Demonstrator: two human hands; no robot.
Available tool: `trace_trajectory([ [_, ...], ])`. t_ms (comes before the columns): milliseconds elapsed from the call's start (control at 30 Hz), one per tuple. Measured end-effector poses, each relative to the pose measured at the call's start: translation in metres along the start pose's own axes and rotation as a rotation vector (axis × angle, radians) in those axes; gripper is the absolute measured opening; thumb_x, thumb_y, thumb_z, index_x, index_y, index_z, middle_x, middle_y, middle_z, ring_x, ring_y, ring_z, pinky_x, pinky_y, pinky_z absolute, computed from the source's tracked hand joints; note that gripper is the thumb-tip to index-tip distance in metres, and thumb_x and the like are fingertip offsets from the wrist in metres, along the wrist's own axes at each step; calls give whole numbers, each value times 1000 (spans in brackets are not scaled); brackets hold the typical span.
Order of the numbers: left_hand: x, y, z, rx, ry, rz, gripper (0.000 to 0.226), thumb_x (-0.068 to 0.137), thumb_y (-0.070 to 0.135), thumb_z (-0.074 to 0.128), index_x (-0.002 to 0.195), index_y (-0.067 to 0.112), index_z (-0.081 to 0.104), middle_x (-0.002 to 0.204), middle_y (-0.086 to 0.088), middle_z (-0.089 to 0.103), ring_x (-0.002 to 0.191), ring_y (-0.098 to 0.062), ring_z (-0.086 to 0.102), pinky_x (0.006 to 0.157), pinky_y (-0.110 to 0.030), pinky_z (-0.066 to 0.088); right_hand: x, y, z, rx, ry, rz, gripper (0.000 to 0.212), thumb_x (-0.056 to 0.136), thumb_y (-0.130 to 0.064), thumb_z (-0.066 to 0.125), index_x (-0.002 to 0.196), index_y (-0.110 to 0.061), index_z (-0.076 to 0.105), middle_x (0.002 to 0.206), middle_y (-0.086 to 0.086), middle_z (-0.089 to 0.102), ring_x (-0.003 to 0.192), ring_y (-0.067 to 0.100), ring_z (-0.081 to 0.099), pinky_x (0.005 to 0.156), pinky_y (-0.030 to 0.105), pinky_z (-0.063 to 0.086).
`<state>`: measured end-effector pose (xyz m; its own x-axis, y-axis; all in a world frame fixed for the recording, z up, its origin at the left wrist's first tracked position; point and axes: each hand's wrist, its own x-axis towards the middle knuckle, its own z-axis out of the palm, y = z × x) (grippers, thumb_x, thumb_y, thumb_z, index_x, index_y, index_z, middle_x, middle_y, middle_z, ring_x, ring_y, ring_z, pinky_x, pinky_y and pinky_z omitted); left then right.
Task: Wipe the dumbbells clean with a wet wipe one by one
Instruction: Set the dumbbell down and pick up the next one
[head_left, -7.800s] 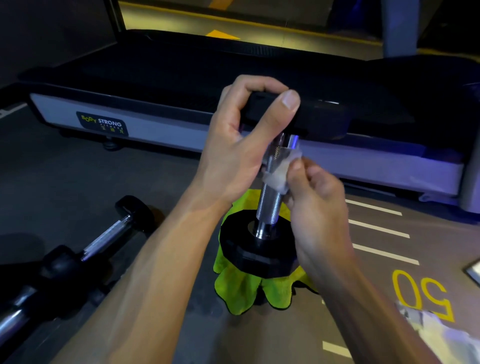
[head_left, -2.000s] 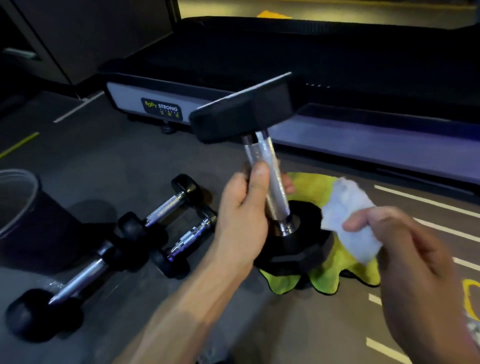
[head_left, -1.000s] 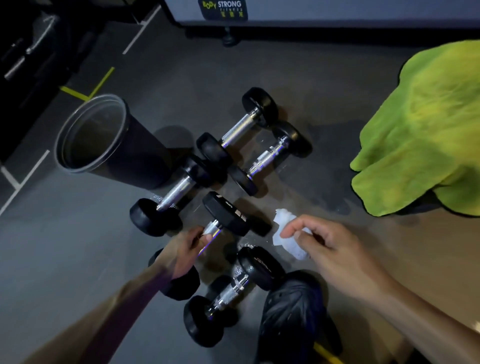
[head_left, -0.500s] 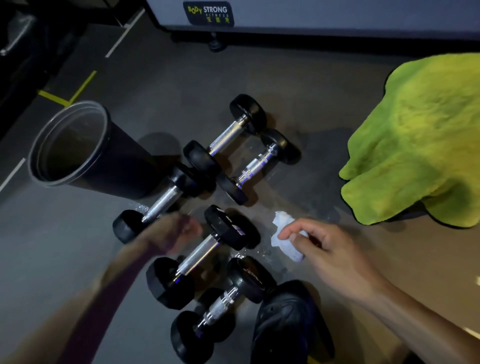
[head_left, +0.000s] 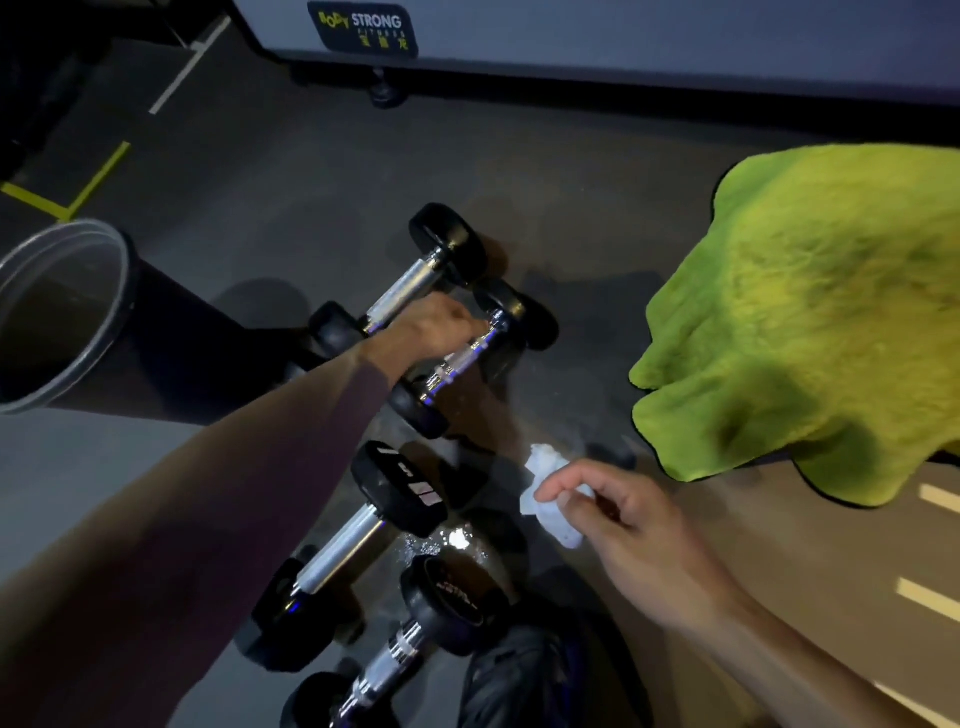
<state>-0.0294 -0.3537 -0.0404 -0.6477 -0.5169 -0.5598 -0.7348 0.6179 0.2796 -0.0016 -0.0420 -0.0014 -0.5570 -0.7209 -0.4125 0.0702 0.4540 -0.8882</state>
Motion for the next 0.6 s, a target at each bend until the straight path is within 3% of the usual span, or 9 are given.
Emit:
trace_trajectory([
  [100, 8, 4, 8, -77, -56, -47, 46, 92, 51, 56, 109, 14, 76, 116, -3, 71, 109, -24, 65, 94, -31, 49, 2, 0, -7, 9, 2, 12, 23, 98, -16, 60, 87, -31, 74, 48, -17, 39, 50, 3, 36, 52, 18, 28],
  [233, 10, 7, 21, -469, -17, -169, 45, 78, 47, 66, 91, 4, 74, 90, -11, 77, 71, -22, 63, 69, -33, 47, 4, 0, -13, 19, 0, 34, 22, 98, -18, 59, 89, -32, 74, 49, -15, 39, 50, 3, 36, 52, 20, 29],
  [367, 8, 4, 30, -585, -36, -127, 16, 96, 25, 61, 86, 16, 70, 78, -5, 72, 50, -12, 62, 51, -24, 46, 6, -4, -16, 40, 10, 30, 23, 98, -15, 60, 89, -30, 74, 48, -16, 38, 50, 3, 35, 53, 18, 28],
  [467, 7, -2, 37, -582, -47, -59, 18, 102, 24, 61, 86, 19, 67, 81, -6, 68, 56, -15, 60, 49, -22, 42, 6, -6, -17, 55, 19, 23, 23, 98, -16, 60, 89, -32, 74, 50, -15, 38, 52, 4, 33, 52, 20, 27],
  [567, 0, -3, 42, -598, -47, -24, 20, 102, 27, 62, 84, 20, 67, 85, -6, 69, 69, -22, 61, 63, -32, 47, 2, -10, -18, 71, 29, 9, 23, 98, -17, 60, 89, -32, 74, 53, -13, 39, 53, 6, 34, 53, 22, 29],
  [600, -5, -1, 40, -631, -44, -10, 19, 102, 26, 62, 85, 20, 67, 85, -6, 70, 69, -20, 61, 62, -29, 48, 1, -12, -19, 73, 32, 3, 22, 98, -18, 60, 89, -33, 74, 53, -12, 38, 53, 6, 34, 52, 21, 28],
])
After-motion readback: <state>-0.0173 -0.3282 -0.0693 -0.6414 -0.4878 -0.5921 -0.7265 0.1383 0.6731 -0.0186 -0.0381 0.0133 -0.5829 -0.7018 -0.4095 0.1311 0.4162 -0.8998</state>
